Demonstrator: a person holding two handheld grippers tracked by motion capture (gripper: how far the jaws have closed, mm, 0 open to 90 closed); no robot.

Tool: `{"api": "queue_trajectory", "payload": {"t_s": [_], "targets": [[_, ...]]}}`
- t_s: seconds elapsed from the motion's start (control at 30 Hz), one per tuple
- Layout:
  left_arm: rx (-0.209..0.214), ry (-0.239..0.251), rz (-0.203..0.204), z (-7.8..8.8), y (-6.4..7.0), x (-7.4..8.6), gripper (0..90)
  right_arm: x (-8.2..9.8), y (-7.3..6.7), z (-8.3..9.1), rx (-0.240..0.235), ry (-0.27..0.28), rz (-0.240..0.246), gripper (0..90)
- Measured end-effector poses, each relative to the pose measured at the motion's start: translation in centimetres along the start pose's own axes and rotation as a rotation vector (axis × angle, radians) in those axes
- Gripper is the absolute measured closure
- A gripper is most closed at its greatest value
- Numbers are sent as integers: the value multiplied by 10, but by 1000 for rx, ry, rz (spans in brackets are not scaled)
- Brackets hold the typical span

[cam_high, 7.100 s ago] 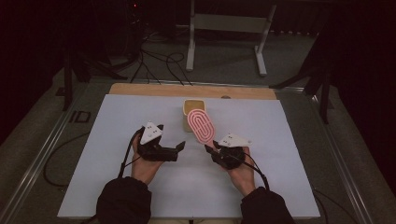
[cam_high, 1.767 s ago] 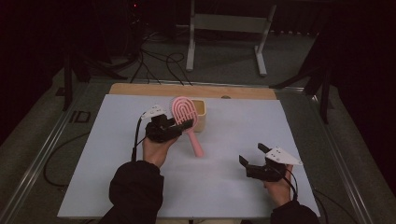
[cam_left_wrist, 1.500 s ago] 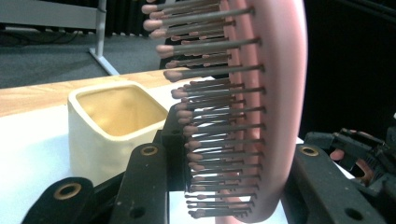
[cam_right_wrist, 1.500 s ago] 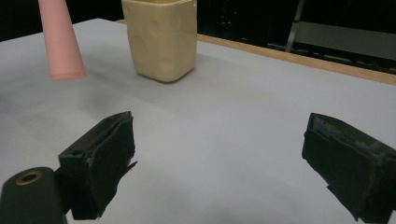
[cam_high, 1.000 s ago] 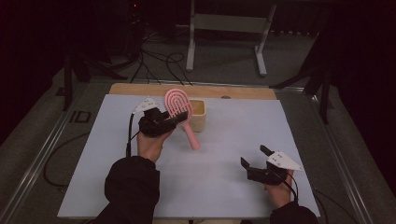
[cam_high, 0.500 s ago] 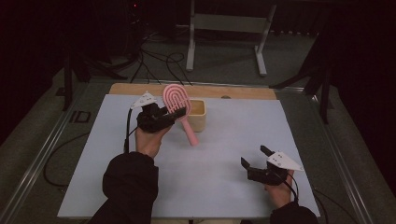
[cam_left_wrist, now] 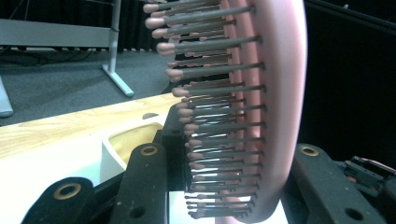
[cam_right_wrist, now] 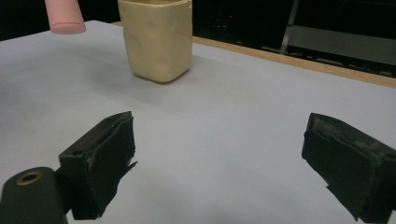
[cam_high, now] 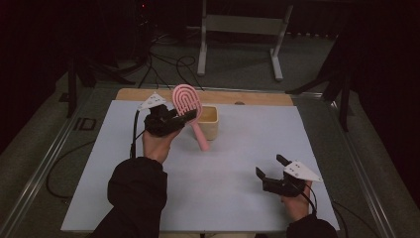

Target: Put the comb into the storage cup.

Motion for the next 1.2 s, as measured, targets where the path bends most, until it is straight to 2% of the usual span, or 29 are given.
{"api": "queue_trajectory", "payload": {"t_s": [0.57,0.83,1.2], "targets": [[-19,15,-12,-3,-7,-10,644,0,0,0,3,0,-2,93],[-30,10,-17,-4,-10,-11,644,0,0,1,5,3,-4,93],[-47,-7,-46,-7,-14,-16,644,0,0,0,4,2,-3,94]]}}
Point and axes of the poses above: each handheld gripper's, and its own axes: z roughly backward along the jaws, x roughly out of its underside, y roughly to its right, the point moved 5 cm from there along -z, roughly forward along the jaws, and after that the axes turned 14 degrees about y, right-handed, at the moved point
